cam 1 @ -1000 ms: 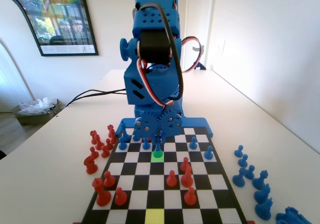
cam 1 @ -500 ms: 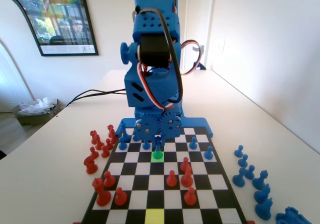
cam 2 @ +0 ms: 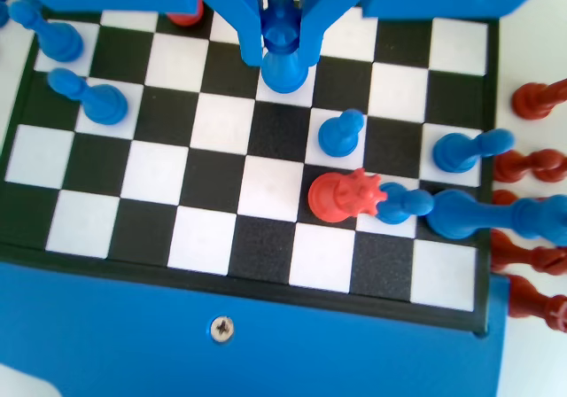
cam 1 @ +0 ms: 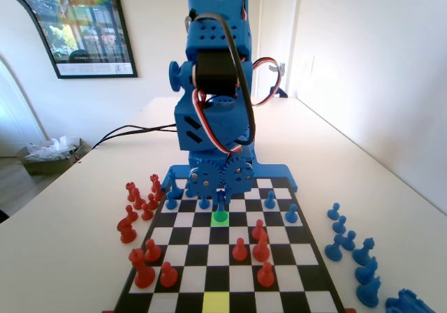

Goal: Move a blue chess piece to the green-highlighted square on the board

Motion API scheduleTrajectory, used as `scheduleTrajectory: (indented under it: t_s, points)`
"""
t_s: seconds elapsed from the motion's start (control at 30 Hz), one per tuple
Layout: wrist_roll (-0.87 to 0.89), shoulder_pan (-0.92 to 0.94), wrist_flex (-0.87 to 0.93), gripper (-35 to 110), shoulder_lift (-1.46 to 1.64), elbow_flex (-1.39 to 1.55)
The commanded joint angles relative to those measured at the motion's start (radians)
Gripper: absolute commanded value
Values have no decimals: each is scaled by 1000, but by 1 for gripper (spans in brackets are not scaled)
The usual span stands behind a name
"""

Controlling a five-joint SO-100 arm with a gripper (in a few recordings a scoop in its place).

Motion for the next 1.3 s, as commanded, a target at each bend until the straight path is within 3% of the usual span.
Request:
scheduleTrajectory:
  t_s: [0.0, 0.97, 1.27]
  points:
    - [-11, 8, 2, 1, 35, -5]
    - [-9, 9, -60, 10, 37, 0]
    - [-8, 5, -5, 14, 51, -40]
